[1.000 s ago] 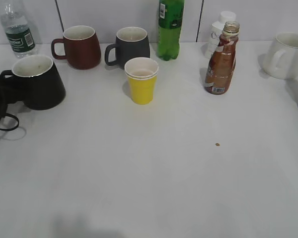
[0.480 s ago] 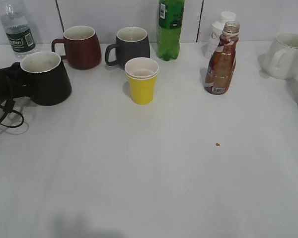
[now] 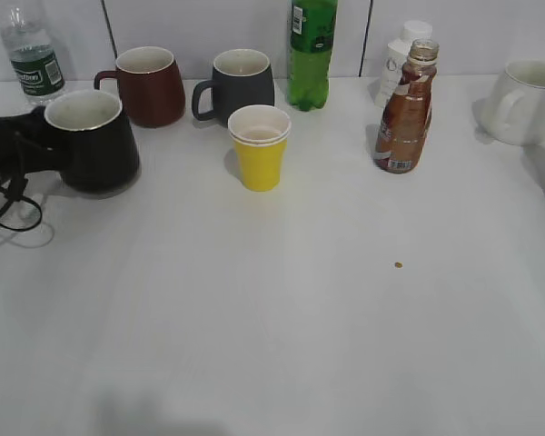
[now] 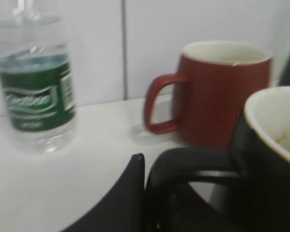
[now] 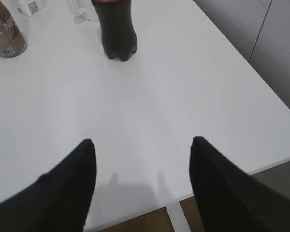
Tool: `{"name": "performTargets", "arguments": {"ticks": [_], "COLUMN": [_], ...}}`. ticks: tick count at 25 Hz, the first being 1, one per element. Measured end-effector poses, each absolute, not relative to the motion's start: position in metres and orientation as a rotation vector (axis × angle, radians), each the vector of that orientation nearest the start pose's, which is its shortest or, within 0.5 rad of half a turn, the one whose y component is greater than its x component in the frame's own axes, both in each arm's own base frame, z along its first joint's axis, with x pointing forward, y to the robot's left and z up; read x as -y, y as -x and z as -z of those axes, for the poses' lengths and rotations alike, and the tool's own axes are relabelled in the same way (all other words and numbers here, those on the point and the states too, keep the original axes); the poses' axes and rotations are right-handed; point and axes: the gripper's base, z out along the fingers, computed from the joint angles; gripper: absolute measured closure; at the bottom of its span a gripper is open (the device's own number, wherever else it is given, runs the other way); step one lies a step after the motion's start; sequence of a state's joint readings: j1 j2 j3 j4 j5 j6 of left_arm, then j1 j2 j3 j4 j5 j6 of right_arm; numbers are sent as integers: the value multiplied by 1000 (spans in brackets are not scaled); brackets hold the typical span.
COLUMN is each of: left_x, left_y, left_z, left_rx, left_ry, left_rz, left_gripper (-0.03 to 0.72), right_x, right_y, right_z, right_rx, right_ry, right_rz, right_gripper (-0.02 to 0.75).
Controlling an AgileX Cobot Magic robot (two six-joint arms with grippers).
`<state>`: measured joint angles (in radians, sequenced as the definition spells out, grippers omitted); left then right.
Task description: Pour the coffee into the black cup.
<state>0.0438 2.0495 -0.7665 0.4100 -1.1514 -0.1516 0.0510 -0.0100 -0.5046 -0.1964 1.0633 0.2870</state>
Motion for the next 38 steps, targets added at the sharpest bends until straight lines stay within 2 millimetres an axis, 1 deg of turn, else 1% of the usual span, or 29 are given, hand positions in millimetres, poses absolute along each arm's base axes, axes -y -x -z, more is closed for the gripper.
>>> {"name": "performTargets", "arguments": {"ticks": [6,10,13,15,18,22,26,29,34,36,38], "left_x": [29,38,48,60,80,107,127,133,133,133,133], "left_y": [-356,-352,-348,-347,-347,-351,-356,-356,-355,-355,-355], "left_z": [-144,-146,-151,-156,-163,-179,-192,-194,-192,-192,-192], "left_rx": [-1588,-1599,-1588,-1573,-1549,-1503,-1477,-1484,-1495,-1495,-1497], "left_ry": [-337,-389,-434,-483,-591,-755,-893,-920,-931,-931,-929], "left_rz": [405,504,553,591,697,827,874,884,888,887,888], "left_gripper": [648,648,648,648,648,648,648,648,648,648,648], "right_x": [16,16,16,16,16,16,16,16,16,15,13], "right_y": [7,7,7,7,7,7,7,7,7,6,-1], "right_z": [-280,-280,-280,-280,-280,-280,-280,-280,-280,-282,-290], "right_rx": [-2002,-2002,-2002,-2002,-2002,-2002,-2002,-2002,-2002,-1992,-1957], "right_ry": [-248,-248,-248,-248,-248,-248,-248,-248,-247,-206,-141], "right_rz": [20,20,20,20,20,20,20,20,21,32,41], "right_gripper": [256,256,256,256,256,256,256,256,256,256,256]}}
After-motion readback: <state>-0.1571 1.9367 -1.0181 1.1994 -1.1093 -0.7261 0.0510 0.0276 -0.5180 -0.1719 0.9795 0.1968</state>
